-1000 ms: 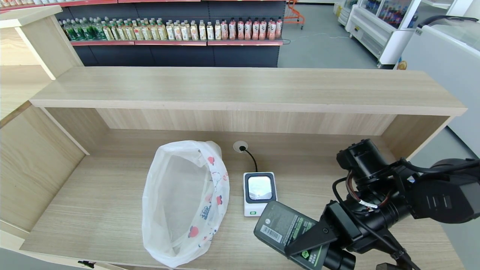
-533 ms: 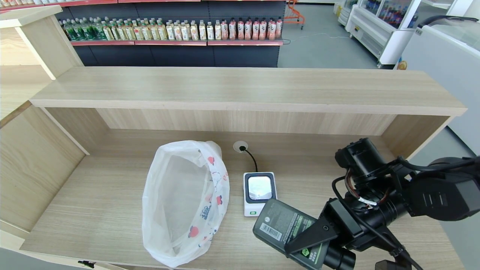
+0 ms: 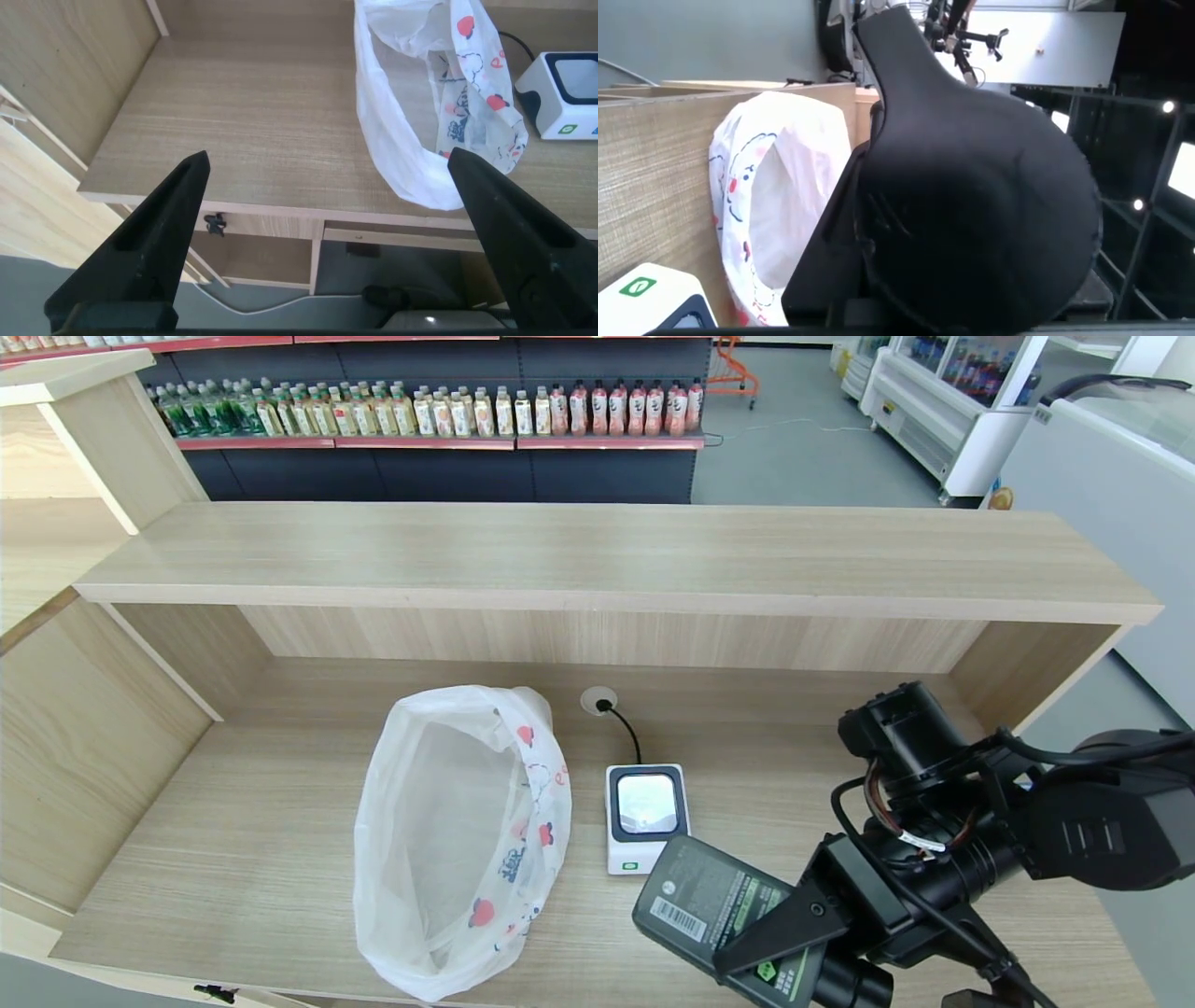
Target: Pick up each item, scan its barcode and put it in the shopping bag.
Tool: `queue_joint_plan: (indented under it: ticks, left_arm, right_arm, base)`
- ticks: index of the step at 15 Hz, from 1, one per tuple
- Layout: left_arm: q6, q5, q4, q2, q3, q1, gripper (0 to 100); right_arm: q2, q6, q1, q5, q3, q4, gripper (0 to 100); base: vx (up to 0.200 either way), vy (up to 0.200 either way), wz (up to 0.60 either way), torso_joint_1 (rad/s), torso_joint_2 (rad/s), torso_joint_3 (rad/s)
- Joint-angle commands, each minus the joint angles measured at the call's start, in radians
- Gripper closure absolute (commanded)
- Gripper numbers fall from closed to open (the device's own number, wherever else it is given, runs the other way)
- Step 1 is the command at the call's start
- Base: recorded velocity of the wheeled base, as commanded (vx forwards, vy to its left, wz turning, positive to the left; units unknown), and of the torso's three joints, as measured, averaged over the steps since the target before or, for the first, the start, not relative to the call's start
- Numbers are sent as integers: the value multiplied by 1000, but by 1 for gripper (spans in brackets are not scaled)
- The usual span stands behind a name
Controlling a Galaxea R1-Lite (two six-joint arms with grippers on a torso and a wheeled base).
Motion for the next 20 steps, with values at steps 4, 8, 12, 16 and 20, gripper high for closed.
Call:
queue_joint_plan:
  ticks: [4,8,12,16,20]
  left_arm:
    - [0,0,0,0,0,0,0]
    - [0,0,0,0,0,0,0]
    - [0,0,0,0,0,0,0]
    - [0,0,0,0,0,0,0]
    - [0,0,0,0,0,0,0]
  right_arm:
    - [-16,-80,0,2,-3,0,100]
    - [-25,-80,0,21,3,0,100]
    - [-37,-80,0,21,6,0,100]
    - [-180,108,-90,-5,94,-3,100]
    - [-421,427,-386,-76,170,12,100]
  base:
    - [0,0,0,0,0,0]
    - [0,0,0,0,0,0]
    - [0,0,0,0,0,0]
    - [0,0,0,0,0,0]
    - [0,0,0,0,0,0]
